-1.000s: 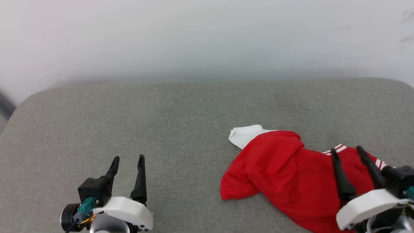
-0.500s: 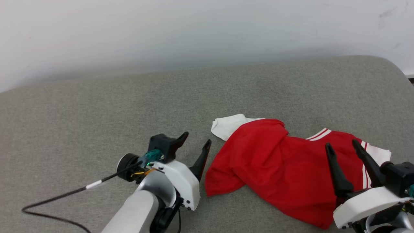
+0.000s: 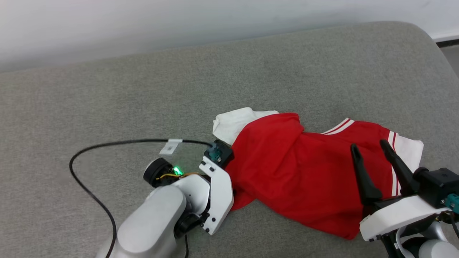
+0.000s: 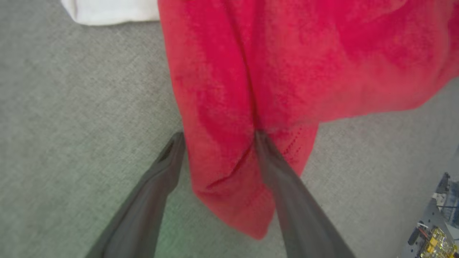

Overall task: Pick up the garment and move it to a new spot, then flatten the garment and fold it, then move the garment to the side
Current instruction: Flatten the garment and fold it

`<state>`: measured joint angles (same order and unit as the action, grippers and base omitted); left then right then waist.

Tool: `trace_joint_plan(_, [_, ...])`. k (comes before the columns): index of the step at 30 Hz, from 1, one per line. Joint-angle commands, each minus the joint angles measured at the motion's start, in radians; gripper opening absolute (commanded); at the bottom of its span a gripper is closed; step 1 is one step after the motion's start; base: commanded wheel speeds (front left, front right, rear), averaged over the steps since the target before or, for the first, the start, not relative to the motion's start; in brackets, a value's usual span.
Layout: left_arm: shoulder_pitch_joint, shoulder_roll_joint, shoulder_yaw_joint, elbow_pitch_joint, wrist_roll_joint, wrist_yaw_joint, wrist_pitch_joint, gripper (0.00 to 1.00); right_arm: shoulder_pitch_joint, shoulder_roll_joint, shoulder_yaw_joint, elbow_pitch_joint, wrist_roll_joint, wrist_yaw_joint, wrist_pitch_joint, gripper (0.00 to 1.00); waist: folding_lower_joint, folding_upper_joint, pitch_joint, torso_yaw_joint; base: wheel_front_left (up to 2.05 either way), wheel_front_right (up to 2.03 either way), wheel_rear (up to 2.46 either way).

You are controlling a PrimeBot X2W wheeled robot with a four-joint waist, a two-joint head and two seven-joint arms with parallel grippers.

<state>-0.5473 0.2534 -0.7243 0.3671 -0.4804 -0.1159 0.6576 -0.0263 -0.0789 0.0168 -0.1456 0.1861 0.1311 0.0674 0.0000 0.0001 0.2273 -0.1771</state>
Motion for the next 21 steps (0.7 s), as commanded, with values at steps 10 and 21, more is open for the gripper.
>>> trace_joint_plan(10, [-0.027, 0.049, -0.042, -0.016, -0.028, -0.001, 0.013, 0.0, -0.029, 0.008, -0.003, 0.019, 0.003, -0.001, -0.031, 1.0, 0.0, -0.0001, 0.001, 0.014, 0.0, 0.0, 0.0])
trace_joint_plan(21, [0.14, 0.17, 0.055, -0.294, -0.009, 0.139, -0.157, 0.0, 0.017, -0.002, -0.037, -0.02, -0.007, -0.001, 0.001, 1.0, 0.0, -0.0001, -0.075, 0.144, 0.0, 0.0, 0.0])
